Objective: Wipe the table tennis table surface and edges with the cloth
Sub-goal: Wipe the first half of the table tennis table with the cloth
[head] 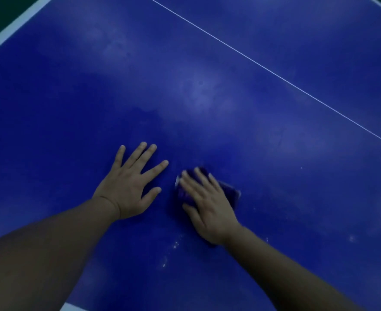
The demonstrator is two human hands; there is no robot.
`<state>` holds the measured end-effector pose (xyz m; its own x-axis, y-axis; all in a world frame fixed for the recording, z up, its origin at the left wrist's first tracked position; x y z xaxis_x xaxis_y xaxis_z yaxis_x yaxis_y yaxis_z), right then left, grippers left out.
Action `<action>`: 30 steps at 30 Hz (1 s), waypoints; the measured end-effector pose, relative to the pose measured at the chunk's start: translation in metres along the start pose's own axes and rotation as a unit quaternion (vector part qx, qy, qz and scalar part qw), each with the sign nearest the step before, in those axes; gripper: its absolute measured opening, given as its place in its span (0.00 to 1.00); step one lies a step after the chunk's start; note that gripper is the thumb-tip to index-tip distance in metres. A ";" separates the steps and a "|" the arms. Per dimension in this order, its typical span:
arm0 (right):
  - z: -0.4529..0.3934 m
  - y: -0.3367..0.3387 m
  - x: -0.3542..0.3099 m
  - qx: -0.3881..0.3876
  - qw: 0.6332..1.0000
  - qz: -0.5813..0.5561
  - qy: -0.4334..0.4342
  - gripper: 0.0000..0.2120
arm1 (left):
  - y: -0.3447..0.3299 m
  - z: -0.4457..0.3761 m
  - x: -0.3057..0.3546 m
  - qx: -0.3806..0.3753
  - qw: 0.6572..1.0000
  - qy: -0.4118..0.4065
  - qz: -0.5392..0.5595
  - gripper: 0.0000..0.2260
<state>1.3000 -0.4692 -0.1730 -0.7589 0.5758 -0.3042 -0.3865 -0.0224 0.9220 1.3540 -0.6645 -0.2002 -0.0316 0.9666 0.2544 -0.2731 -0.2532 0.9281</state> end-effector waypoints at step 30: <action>0.032 -0.044 -0.094 0.053 0.987 -0.032 -0.150 0.28 | -0.027 0.092 -0.011 0.015 1.000 -0.015 -0.008 0.31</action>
<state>1.4051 -0.4958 -0.1771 -0.5399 0.7892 -0.2925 -0.3590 0.0984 0.9281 1.4499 -0.6717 -0.2035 0.0015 0.9688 0.2479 -0.2436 -0.2401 0.9397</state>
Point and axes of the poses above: each hand's wrist, its own z-axis away from the middle knuckle, its own y-axis out of the back of the hand, x = y × z, the point moved 6 cm from there along -z, towards the middle knuckle, and after that the axes turned 5 degrees about z, right-handed, at the moved point
